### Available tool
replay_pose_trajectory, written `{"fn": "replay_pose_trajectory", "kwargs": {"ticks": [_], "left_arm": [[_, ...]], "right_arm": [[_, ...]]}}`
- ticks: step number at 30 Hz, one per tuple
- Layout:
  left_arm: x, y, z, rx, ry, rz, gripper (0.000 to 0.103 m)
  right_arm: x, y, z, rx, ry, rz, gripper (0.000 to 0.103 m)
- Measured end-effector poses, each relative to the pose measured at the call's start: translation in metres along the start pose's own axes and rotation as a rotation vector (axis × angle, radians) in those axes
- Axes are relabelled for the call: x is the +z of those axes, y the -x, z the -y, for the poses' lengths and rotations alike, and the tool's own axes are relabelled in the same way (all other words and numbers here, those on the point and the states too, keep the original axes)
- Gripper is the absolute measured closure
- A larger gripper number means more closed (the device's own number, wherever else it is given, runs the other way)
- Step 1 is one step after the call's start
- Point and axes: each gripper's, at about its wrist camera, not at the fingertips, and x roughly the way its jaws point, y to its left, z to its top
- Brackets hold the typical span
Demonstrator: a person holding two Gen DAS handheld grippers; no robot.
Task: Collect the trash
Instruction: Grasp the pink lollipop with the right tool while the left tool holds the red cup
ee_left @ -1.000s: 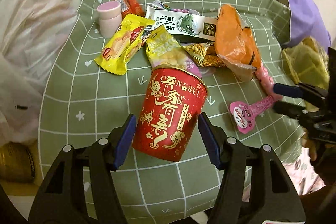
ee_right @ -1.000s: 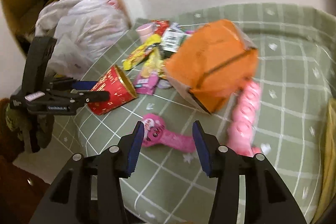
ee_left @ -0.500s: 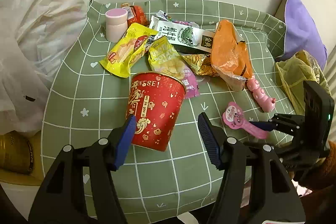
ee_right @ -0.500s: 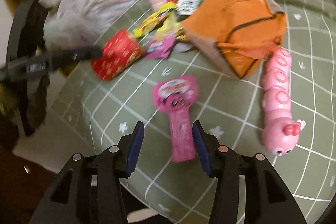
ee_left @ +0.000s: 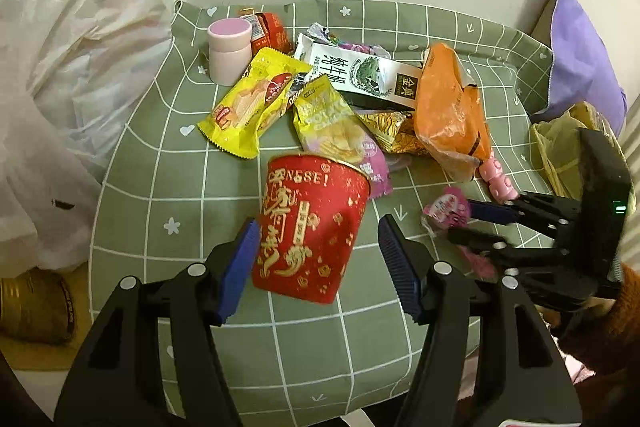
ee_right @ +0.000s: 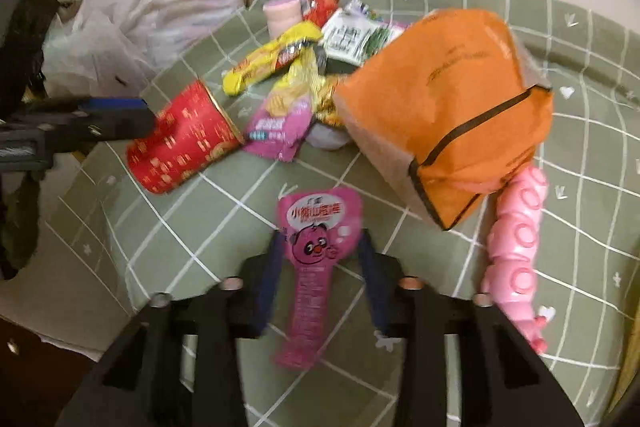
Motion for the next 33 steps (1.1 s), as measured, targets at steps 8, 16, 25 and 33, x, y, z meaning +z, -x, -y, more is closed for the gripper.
{"fn": "replay_pose_trajectory", "kwargs": {"ticks": [8, 16, 25, 33], "left_arm": [[0.008, -0.030, -0.002, 0.045, 0.026, -0.066, 0.045], [0.018, -0.021, 0.007, 0.032, 0.011, -0.029, 0.052], [0.013, -0.023, 0.009, 0.024, 0.000, -0.053, 0.053], [0.006, -0.022, 0.001, 0.009, 0.013, -0.056, 0.053]], "right_arm": [[-0.006, 0.053, 0.015, -0.039, -0.051, 0.069, 0.081], [-0.017, 0.073, 0.027, -0.059, -0.100, 0.092, 0.089], [-0.031, 0.055, 0.029, -0.038, -0.084, 0.042, 0.049], [-0.028, 0.015, 0.028, -0.088, -0.065, -0.052, 0.054]]}}
